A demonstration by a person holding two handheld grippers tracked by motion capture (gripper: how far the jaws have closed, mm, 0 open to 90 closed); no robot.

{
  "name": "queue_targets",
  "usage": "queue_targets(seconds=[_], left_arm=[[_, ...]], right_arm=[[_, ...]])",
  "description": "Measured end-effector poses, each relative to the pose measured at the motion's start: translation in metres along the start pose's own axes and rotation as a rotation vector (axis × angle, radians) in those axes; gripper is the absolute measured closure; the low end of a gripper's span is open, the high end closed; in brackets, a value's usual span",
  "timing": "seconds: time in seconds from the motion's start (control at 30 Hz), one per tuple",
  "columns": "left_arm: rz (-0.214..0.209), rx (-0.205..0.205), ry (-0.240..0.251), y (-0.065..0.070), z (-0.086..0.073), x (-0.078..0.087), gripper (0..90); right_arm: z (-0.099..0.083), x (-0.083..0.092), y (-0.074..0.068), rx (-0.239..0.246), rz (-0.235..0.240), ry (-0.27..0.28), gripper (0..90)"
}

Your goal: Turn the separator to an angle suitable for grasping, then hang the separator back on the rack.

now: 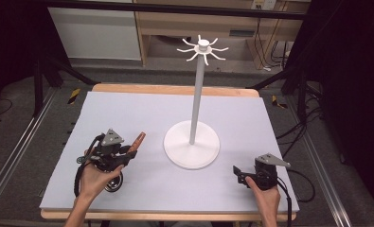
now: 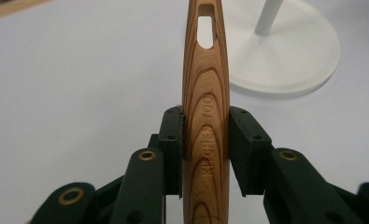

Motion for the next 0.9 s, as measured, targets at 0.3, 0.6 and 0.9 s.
queue_targets(seconds=[0.3, 0.6, 0.9], left_arm=[[-0.027, 0.015, 0.151, 0.003, 0.012, 0.021, 67.4], [-0.061, 0.012, 0.235, 0.012, 0.026, 0.037, 67.4], [-0.086, -0.003, 0.318, 0.023, 0.041, 0.050, 67.4]], right_arm=[[0.001, 0.002, 0.000, 0.000, -0.008, 0.018, 5.9], [0.001, 0.002, 0.000, 0.006, -0.007, 0.020, 5.9], [0.000, 0.001, -0.001, 0.011, -0.009, 0.018, 6.0]])
Point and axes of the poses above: each handheld gripper's, and its own axes: x roughly backward along the jaws, z roughly out of its top, y roughly to its right, the point moved 2 cm from there along -x, roughly forward along the jaws, and after that the axes turned 9 degrees about x, right-handed, at the moved point
